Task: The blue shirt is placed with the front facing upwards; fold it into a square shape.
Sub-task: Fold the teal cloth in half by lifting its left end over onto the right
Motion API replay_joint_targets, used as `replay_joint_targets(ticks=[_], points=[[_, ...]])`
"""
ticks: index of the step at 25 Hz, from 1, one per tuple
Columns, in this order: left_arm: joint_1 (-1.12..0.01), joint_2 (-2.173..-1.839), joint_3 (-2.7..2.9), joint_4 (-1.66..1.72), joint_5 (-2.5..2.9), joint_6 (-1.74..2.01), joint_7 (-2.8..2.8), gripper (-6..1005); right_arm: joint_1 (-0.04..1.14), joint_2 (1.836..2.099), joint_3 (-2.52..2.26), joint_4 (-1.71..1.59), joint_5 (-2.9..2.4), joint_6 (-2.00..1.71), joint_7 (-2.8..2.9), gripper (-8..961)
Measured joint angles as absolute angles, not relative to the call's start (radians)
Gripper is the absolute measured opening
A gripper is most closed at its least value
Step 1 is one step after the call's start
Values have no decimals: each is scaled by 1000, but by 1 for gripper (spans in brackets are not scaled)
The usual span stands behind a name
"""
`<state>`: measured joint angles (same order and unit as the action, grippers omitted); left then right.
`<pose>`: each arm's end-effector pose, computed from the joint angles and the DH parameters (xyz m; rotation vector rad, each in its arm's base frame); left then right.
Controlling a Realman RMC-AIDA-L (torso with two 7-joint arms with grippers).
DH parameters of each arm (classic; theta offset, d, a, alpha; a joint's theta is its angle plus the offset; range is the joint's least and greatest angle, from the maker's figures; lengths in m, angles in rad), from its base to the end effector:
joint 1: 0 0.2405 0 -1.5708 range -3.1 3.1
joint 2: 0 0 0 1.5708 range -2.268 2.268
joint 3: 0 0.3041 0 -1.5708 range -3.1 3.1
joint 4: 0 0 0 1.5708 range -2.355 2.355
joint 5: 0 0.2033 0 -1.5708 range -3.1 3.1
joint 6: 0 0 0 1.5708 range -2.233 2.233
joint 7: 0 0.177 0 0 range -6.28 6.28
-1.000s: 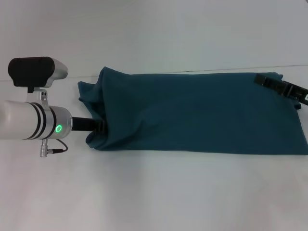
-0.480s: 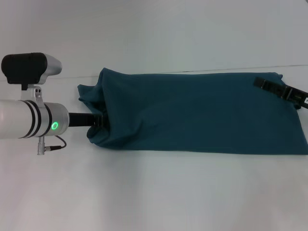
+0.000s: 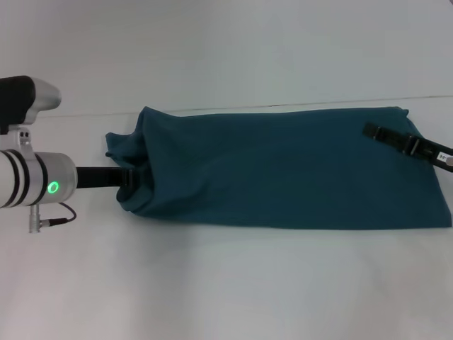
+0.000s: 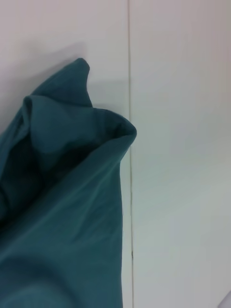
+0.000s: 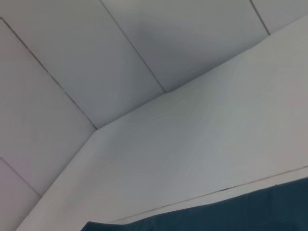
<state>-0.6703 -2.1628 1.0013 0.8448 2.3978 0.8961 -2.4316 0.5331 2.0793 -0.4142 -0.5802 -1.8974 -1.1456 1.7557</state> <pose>-0.2689 0.4572 -0.0785 -2.1663 -1.2813 -0.2266 0.3465 0.4174 -0.0010 -1.9207 1.2998 0.8807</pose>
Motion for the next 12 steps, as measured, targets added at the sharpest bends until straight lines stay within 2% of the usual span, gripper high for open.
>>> replay_joint_targets(ticks=[12], points=[[-583, -2168, 1012, 1028, 2402, 1008, -2480, 24, 578, 2090, -428, -420, -1795, -1129, 1443, 671]])
